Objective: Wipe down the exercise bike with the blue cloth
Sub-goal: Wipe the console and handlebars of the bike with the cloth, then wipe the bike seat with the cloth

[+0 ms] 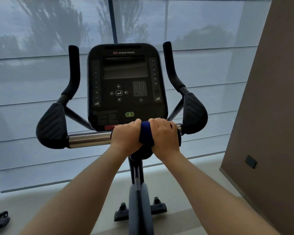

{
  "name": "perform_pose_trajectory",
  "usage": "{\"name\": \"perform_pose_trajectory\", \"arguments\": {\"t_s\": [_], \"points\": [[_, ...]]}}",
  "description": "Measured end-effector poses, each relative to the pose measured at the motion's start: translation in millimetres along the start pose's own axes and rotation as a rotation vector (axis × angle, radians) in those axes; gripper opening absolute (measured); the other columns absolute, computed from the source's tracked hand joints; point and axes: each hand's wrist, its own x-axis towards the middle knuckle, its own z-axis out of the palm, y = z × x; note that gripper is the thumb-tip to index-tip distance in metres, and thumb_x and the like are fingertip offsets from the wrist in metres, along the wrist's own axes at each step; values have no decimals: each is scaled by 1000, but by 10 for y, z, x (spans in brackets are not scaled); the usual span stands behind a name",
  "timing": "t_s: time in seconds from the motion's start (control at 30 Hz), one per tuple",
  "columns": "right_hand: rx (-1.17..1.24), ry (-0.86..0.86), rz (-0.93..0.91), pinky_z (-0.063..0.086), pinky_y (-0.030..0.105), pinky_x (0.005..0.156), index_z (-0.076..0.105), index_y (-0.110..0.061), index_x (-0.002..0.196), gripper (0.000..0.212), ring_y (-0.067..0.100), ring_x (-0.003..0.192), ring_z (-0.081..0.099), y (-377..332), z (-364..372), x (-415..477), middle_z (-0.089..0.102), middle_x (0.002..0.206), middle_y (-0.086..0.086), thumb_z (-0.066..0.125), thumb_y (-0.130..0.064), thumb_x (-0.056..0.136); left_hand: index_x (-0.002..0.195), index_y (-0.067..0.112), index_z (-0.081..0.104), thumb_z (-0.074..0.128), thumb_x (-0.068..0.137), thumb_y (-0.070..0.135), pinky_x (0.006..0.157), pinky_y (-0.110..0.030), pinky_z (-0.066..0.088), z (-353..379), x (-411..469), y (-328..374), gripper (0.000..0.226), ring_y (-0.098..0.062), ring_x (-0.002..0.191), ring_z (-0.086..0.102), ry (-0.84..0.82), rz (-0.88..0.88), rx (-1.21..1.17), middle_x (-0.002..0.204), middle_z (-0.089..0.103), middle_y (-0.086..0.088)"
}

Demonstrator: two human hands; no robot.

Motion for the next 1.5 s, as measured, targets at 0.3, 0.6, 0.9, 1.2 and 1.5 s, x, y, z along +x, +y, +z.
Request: {"name": "perform_pose_trajectory", "arguments": {"t_s": [0.3,0.6,0.9,1.2,1.5], "points": [[49,-129,32,27,40,105,45,-16,120,58,23,109,49,-1035,147,145,55,116,2,68,-30,68,93,21,40,61,72,33,59,-28,36,-99,-296,-982,32,-19,75,56,-49,111,5,85,56,5],[95,-131,-24,36,35,93,49,-21,114,51,19,97,54,-1773,313,286,58,106,-1,68,-39,70,100,17,49,59,83,29,73,-25,41,-189,-645,-1715,23,-17,81,56,-44,153,-18,93,60,1],[291,-33,81,48,40,89,57,-10,109,30,26,99,55,-1846,38,9,62,107,8,65,-11,80,107,11,47,56,88,22,82,-31,40,-323,-849,-1691,25,-21,84,50,44,275,-94,97,55,-6],[262,-43,149,54,41,79,58,-9,109,31,27,90,60,-1774,-313,-225,65,103,11,67,-15,81,117,11,52,63,84,15,77,-33,49,-615,-938,-1482,35,-24,97,55,-11,311,-329,111,54,-7],[249,-44,292,50,34,84,52,-13,120,50,21,98,56,-1496,-639,-671,60,115,7,70,-34,79,128,24,52,55,89,11,85,-32,44,-575,-1050,-951,42,-27,101,59,-50,277,-560,115,63,-6]]}}
